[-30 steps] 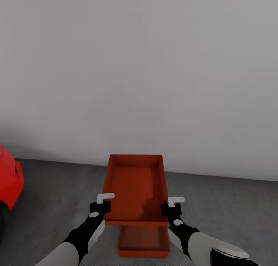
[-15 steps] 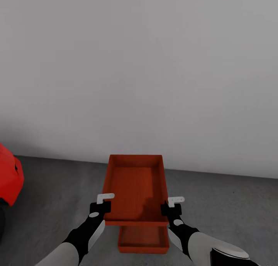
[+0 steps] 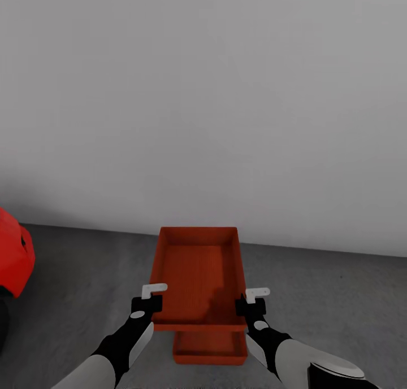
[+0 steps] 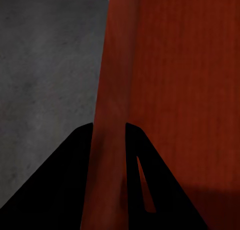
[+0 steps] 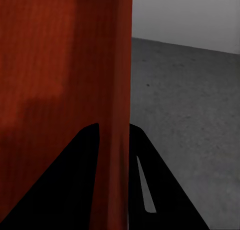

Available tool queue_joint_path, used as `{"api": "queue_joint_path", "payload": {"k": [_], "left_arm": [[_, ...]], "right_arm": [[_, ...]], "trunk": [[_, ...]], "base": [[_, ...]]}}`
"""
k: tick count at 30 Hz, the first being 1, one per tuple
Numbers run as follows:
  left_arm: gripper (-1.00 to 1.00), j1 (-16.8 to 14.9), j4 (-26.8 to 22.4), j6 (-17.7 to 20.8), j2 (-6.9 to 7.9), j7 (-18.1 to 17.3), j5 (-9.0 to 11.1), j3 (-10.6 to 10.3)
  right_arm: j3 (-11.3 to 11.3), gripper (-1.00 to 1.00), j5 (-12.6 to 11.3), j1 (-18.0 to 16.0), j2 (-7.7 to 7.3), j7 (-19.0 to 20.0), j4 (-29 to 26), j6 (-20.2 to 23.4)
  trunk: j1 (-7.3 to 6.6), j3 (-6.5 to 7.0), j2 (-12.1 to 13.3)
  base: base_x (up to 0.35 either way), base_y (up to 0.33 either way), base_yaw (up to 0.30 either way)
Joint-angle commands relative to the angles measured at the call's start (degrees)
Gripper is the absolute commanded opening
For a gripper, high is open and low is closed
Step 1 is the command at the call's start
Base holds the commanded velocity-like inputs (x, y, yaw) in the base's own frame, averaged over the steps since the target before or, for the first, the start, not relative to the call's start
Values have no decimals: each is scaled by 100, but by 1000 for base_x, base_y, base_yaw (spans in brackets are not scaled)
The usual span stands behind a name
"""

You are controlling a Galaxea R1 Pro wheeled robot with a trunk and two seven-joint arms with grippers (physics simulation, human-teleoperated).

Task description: Move the two storage containers from the living room to the garage. In the garage, place one container on the floor and stack the other container on top of it (either order is fine).

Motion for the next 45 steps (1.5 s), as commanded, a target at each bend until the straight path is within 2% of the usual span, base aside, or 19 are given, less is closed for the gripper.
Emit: {"api": "queue_joint_path", "payload": {"k": [1, 45], "left_arm": [[-100, -6, -5, 24, 13, 60, 203, 319], [-100, -9, -10, 24, 12, 60, 203, 317]], "right_arm": [[-168, -100, 103, -5, -5, -14, -18, -80], [-160, -100, 104, -5, -5, -5, -17, -80]], "trunk": [[1, -16, -6], [1, -428, -6]], "base": [[0, 0, 0], [0, 0, 0]]}}
